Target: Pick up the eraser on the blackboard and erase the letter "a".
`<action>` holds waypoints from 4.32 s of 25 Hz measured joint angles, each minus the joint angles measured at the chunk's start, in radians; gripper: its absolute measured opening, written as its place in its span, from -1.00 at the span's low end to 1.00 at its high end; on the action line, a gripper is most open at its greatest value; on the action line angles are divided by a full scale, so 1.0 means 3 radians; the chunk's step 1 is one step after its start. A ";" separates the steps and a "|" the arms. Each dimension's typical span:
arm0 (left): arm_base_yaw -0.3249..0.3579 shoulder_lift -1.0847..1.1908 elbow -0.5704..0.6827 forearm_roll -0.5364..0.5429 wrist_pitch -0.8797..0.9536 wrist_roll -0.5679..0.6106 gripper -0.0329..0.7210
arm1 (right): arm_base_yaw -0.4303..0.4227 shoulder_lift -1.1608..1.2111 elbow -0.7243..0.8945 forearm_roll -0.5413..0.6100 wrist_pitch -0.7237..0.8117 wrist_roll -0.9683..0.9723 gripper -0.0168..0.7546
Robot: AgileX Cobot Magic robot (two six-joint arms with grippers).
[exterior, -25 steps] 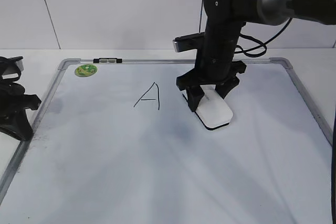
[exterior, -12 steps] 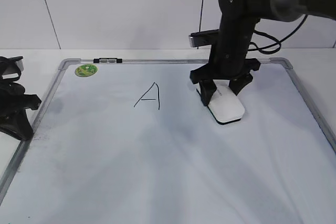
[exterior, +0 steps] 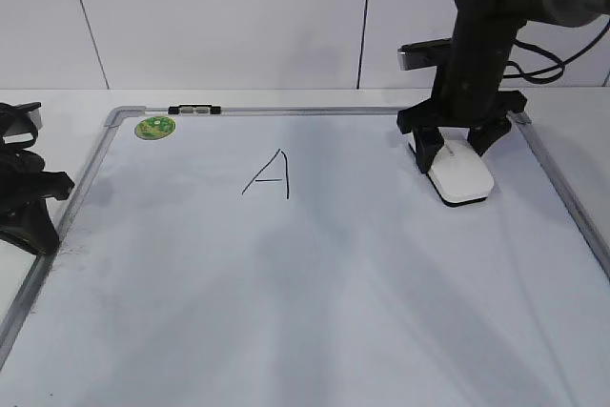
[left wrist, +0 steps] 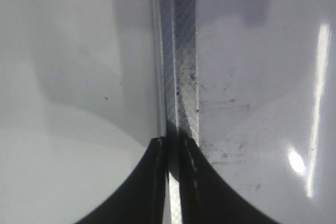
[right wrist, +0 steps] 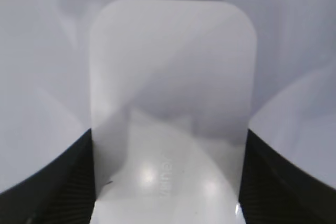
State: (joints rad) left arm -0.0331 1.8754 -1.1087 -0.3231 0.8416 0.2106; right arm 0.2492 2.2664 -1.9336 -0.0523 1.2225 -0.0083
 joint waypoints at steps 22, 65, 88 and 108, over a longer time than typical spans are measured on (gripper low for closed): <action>0.0005 0.0000 0.0000 0.0000 0.0000 0.0006 -0.82 | -0.0137 -0.1070 0.1008 -0.0155 0.0014 0.0085 0.49; 0.0008 0.0000 0.0000 -0.0007 0.0000 0.0006 -0.82 | -0.0602 -0.1107 0.1817 -0.0031 -0.0790 0.0130 0.49; 0.0008 0.0000 0.0000 -0.0007 0.0000 0.0006 -0.82 | -0.0602 -0.1078 0.1817 -0.0266 -0.0830 0.0380 0.64; 0.0013 0.0000 0.0000 -0.0007 0.0000 0.0027 -0.75 | -0.0602 -0.1183 0.0826 0.0073 -0.0003 0.0216 0.54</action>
State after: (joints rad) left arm -0.0293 1.8754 -1.1087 -0.3252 0.8416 0.2187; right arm 0.0686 1.9116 -1.6856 -0.0306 1.2215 0.0565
